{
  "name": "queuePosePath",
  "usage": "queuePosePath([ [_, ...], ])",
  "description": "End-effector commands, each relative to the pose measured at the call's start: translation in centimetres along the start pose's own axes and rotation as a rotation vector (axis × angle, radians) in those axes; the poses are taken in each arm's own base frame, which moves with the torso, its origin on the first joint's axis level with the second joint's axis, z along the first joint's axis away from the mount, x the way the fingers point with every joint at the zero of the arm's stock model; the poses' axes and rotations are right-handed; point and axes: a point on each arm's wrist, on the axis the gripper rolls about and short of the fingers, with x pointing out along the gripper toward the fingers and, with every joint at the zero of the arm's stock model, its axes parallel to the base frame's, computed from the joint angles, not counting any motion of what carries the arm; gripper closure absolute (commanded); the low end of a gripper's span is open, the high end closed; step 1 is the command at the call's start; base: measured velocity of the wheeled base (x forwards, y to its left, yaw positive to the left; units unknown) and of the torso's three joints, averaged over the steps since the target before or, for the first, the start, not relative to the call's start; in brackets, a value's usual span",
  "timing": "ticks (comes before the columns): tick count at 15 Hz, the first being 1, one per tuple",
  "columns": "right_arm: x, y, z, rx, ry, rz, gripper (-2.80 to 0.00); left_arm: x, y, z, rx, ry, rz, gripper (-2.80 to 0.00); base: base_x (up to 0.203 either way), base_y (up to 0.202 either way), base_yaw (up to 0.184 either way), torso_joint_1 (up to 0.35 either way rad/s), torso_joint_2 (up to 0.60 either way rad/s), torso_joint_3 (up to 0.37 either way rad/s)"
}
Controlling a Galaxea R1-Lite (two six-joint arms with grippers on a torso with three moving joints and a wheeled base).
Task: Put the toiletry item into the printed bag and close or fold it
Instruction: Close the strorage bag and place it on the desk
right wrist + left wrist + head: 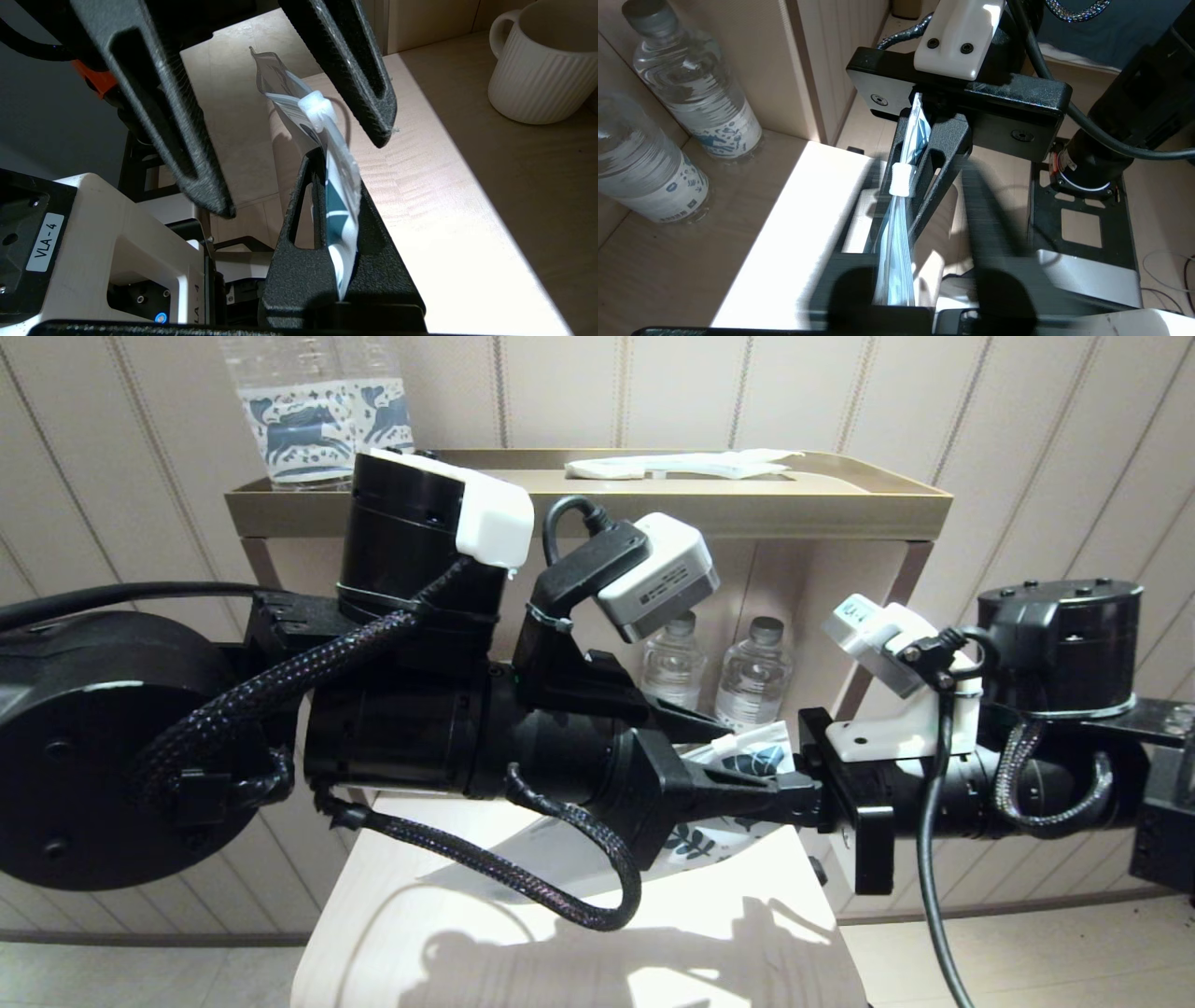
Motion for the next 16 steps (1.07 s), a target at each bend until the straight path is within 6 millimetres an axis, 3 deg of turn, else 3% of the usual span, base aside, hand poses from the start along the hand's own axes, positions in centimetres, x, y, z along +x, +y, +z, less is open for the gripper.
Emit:
queuePosePath([
  [1, 0.0, 0.1, 0.1, -0.004, -0.003, 0.005, 0.0, 0.0, 0.0, 0.1, 0.004, -0.002, -0.004, 0.0, 0.0, 0.0, 0.0, 0.0, 0.0, 0.0],
  [9, -0.2, 0.2, 0.2, -0.008, -0.006, 0.005, 0.0, -0.1, -0.4, -0.4, 0.0, 0.014, -0.013, 0.0, 0.0, 0.0, 0.0, 0.0, 0.0, 0.0],
  [16, -0.3, 0.4, 0.3, -0.019, -0.009, 0.006, 0.0, -1.7, -1.1, -1.4, 0.021, 0.062, 0.02, 0.0, 0.0, 0.0, 0.0, 0.0, 0.0, 0.0],
])
